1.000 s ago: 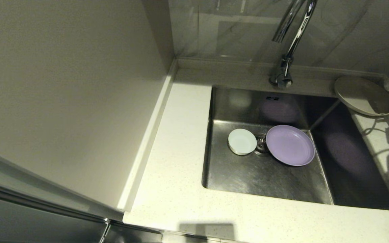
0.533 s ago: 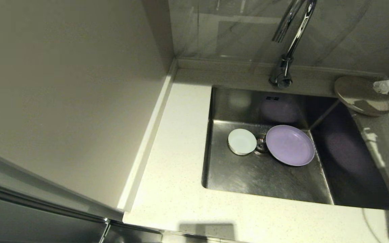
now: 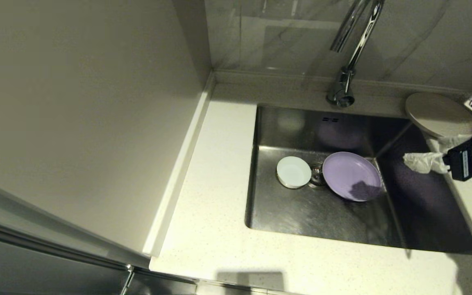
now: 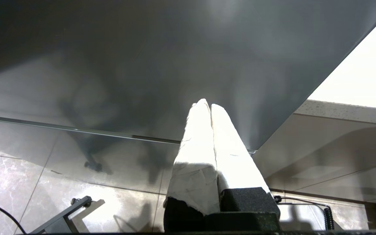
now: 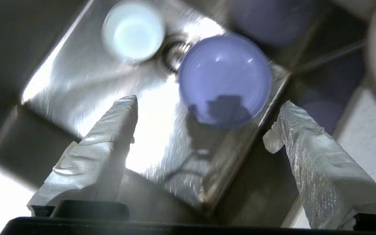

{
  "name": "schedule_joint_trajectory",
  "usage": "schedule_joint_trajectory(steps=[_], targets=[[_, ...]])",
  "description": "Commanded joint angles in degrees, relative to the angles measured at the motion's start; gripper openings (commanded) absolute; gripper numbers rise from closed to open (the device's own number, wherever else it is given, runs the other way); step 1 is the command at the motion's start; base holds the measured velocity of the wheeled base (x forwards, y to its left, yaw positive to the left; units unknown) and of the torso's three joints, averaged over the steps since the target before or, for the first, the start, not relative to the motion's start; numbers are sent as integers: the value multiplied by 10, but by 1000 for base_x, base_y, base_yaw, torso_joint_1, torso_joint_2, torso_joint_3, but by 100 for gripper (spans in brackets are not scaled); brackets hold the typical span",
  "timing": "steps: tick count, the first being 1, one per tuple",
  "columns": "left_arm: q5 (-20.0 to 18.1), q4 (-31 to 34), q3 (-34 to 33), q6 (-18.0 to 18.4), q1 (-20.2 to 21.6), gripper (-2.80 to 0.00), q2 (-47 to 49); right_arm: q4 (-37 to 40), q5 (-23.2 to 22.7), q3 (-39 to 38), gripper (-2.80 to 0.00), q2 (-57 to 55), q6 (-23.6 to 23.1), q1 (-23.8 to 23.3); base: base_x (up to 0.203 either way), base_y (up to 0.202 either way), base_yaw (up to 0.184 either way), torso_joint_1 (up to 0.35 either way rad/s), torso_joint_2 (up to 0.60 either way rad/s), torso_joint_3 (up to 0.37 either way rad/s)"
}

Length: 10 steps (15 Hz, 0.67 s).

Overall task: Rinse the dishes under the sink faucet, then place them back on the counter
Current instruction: Put a plate back to the table from the sink

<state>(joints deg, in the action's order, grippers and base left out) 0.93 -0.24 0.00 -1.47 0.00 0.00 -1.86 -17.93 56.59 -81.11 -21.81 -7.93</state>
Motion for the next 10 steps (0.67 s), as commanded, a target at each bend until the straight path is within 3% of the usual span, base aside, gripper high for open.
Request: schedule_joint_trajectory(steps=[1, 6, 10], targets=[[0, 0, 0, 0, 0, -280, -2, -10, 15, -52, 0, 39, -21, 36, 0, 0, 0, 0, 0, 0], [0, 0, 0, 0, 0, -280, -2, -17, 17, -19, 0, -29, -22, 42, 0, 0, 0, 0, 0, 0], [0, 0, 0, 0, 0, -280, -2, -167, 18, -4, 0, -121, -20, 47, 0, 0, 0, 0, 0, 0]])
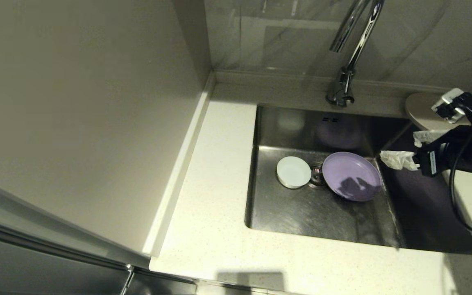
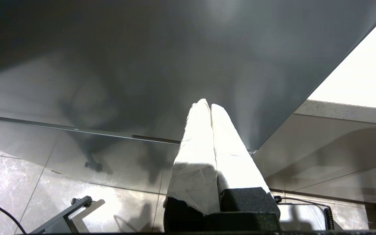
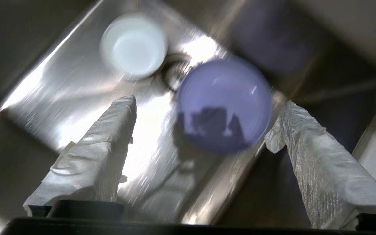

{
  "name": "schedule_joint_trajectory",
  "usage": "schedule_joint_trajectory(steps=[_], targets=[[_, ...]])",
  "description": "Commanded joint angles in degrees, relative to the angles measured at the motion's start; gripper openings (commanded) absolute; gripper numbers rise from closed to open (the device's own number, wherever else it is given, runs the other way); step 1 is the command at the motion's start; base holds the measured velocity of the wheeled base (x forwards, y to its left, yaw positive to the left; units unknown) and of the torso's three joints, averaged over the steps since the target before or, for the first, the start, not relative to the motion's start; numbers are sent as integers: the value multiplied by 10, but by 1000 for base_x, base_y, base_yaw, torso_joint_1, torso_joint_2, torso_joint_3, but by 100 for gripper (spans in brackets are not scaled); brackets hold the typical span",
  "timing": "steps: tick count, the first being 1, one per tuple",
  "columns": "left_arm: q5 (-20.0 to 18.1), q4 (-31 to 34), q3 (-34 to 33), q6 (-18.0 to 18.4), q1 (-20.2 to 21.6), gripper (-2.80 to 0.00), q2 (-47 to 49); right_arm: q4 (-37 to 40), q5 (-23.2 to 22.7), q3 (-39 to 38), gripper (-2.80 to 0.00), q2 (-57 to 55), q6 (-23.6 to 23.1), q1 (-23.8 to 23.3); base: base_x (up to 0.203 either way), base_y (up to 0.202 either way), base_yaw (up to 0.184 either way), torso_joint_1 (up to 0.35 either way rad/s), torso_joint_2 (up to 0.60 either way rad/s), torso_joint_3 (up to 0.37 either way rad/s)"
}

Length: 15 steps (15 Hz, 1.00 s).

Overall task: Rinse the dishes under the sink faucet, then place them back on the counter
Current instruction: Put a plate back to the table from the sink

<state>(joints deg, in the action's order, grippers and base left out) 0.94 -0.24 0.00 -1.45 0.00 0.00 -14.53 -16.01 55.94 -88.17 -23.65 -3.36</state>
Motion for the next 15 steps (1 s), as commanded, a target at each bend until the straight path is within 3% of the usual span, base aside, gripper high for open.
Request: schedule_joint_trajectory(steps=[1, 9, 13, 15], targets=[[0, 0, 0, 0, 0, -280, -2, -64, -3, 3, 0, -74, -1, 2, 0, 0, 0, 0, 0, 0], [0, 0, 0, 0, 0, -280, -2, -98, -2, 39, 0, -208, -9, 48, 0, 0, 0, 0, 0, 0], [0, 0, 0, 0, 0, -280, -2, -205, -2, 41, 0, -301, -69, 50, 0, 0, 0, 0, 0, 0], [0, 0, 0, 0, 0, -280, -2, -213, -2, 42, 0, -318, -95, 50, 0, 0, 0, 0, 0, 0]])
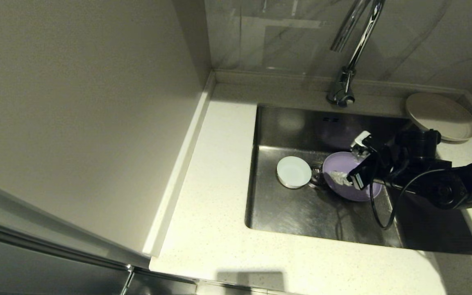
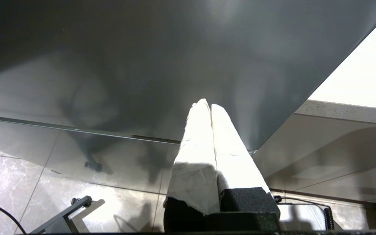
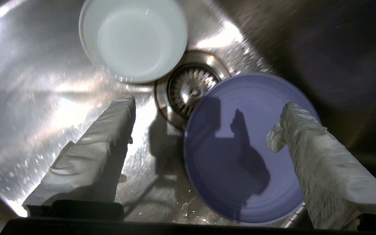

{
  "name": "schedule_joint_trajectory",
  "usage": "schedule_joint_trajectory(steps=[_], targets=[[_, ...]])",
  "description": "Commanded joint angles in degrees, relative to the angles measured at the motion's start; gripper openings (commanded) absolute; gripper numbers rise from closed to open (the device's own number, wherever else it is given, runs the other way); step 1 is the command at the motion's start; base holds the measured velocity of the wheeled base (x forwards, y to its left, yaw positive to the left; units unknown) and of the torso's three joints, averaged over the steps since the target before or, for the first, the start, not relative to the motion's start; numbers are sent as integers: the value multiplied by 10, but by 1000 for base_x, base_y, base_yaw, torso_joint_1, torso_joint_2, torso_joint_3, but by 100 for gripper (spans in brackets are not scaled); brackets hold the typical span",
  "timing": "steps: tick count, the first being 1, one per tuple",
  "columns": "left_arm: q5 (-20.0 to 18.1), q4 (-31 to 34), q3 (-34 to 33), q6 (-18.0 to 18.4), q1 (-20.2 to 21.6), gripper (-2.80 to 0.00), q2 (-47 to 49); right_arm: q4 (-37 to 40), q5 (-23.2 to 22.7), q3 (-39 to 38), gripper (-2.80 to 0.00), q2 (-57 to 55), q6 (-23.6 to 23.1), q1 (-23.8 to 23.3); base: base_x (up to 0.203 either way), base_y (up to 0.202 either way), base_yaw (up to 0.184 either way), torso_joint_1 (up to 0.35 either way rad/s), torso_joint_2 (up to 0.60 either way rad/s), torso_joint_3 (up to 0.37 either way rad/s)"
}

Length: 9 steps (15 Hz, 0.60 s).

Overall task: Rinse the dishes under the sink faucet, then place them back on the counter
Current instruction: Put a plate back to the table from the sink

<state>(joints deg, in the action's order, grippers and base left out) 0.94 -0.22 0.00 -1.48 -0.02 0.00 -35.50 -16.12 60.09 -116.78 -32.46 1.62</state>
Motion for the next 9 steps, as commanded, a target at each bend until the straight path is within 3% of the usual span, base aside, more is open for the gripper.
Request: schedule_joint_trajectory(steps=[1, 9], targets=[[0, 0, 0, 0, 0, -280, -2, -4, -1, 0, 0, -37, -9, 0, 0, 0, 0, 0, 0, 0], [0, 0, 0, 0, 0, -280, -2, -37, 3, 20, 0, -110, -27, 5, 0, 0, 0, 0, 0, 0]])
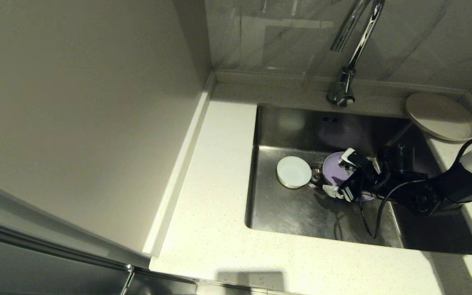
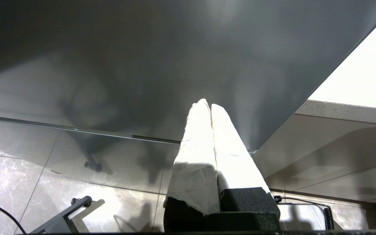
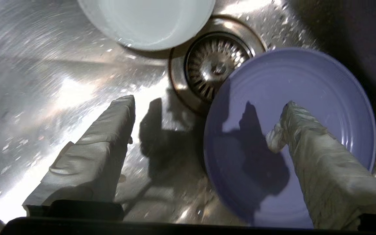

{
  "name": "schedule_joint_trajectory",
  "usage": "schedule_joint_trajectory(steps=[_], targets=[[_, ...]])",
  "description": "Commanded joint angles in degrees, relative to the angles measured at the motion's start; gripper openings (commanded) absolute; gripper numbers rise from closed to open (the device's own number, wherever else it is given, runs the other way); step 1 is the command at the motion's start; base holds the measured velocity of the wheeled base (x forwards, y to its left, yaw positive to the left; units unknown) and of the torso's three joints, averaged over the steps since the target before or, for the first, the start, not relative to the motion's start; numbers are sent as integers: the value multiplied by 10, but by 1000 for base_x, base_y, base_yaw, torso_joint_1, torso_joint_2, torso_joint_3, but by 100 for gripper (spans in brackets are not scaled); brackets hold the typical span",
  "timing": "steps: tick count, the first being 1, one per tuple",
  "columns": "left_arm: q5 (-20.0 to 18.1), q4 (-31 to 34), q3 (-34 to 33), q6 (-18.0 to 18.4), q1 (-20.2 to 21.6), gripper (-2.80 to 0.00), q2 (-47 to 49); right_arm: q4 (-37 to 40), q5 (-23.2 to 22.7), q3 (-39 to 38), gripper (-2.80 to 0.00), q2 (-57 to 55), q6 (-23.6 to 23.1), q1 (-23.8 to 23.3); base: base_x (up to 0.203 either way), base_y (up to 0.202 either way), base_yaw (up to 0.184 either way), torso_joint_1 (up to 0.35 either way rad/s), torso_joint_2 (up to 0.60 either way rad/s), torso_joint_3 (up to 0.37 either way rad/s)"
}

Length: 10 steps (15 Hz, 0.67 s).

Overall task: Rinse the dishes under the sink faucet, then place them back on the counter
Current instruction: Put a plate back to the table from the sink

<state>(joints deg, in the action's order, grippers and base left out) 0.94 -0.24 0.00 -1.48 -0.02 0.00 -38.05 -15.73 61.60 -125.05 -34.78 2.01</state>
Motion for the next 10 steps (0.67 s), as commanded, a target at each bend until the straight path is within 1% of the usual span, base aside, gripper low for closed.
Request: schedule_joint_trajectory(steps=[1, 2, 3, 5, 10], targets=[[0, 0, 0, 0, 0, -280, -2, -33, -1, 9, 0, -46, -9, 1, 0, 0, 0, 0, 0, 0], [0, 0, 0, 0, 0, -280, -2, -57, 0, 15, 0, -64, -13, 1, 0, 0, 0, 0, 0, 0], [0, 0, 0, 1, 0, -280, -2, -67, 11, 29, 0, -76, -15, 1, 0, 0, 0, 0, 0, 0], [0, 0, 0, 0, 0, -280, -2, -70, 47, 52, 0, -97, -14, 2, 0, 0, 0, 0, 0, 0], [0, 0, 0, 0, 0, -280, -2, -70, 73, 89, 0, -129, -14, 3, 0, 0, 0, 0, 0, 0]])
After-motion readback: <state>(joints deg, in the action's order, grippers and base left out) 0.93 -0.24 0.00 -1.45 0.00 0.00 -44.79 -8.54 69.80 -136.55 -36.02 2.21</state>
